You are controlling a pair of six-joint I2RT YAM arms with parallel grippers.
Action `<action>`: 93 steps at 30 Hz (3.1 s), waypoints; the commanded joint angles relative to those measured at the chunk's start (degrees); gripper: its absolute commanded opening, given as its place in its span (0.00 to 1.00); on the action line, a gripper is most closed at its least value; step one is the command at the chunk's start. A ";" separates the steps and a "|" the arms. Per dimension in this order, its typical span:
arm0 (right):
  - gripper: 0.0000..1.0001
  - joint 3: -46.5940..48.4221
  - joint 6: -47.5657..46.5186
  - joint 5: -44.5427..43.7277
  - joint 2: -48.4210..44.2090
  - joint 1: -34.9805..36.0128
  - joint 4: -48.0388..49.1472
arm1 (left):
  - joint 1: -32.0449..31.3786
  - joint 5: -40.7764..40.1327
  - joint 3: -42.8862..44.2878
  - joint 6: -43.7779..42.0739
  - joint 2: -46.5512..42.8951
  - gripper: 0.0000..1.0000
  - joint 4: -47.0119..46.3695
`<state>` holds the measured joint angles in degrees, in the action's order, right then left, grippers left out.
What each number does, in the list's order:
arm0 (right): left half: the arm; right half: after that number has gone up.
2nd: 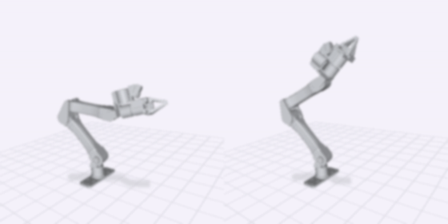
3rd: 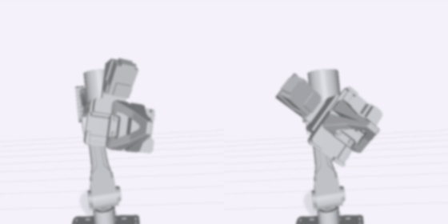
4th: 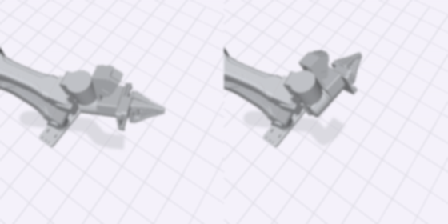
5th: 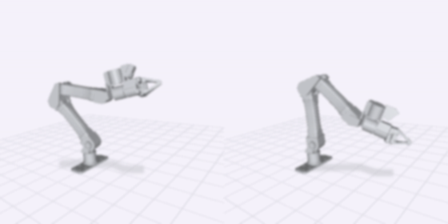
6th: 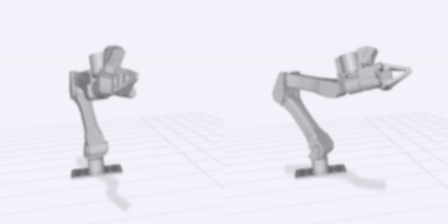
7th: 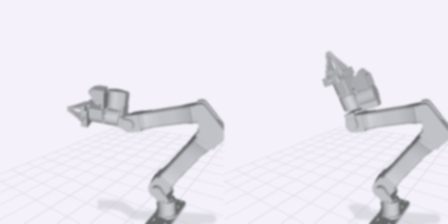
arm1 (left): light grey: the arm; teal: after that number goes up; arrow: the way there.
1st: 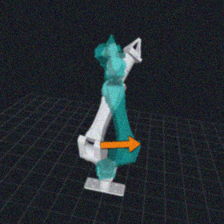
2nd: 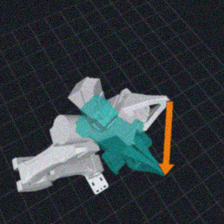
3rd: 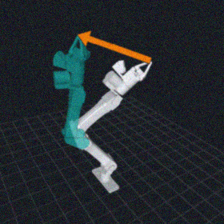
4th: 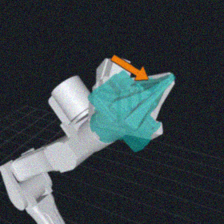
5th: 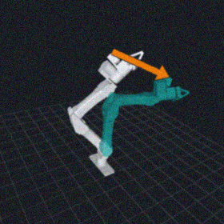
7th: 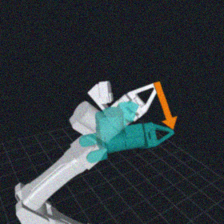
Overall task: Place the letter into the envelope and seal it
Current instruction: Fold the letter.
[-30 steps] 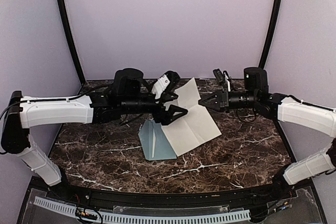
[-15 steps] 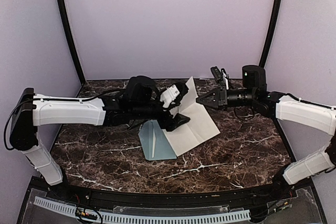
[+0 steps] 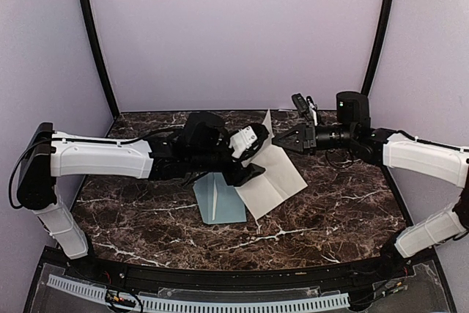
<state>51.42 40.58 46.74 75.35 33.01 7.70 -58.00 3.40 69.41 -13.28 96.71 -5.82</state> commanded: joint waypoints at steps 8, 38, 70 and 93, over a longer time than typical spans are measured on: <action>0.00 0.72 -0.69 0.63 -0.82 0.50 1.34 | -0.19 0.94 1.14 0.31 -0.98 0.42 1.62; 0.00 -3.08 3.04 0.75 -9.02 0.51 11.87 | 13.02 20.39 -22.07 34.99 -26.75 0.91 -7.55; 0.00 -6.47 9.98 -3.06 -9.42 0.52 29.16 | 9.75 31.70 -27.04 54.46 -16.58 0.29 -44.42; 0.58 -9.25 10.20 -5.76 -10.17 -3.50 24.11 | 10.83 27.97 -25.87 47.21 -21.73 0.00 -29.94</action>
<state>41.93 53.45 41.93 66.63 31.20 35.55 -48.03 31.77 41.32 39.22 77.91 -44.36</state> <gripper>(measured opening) 0.411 0.005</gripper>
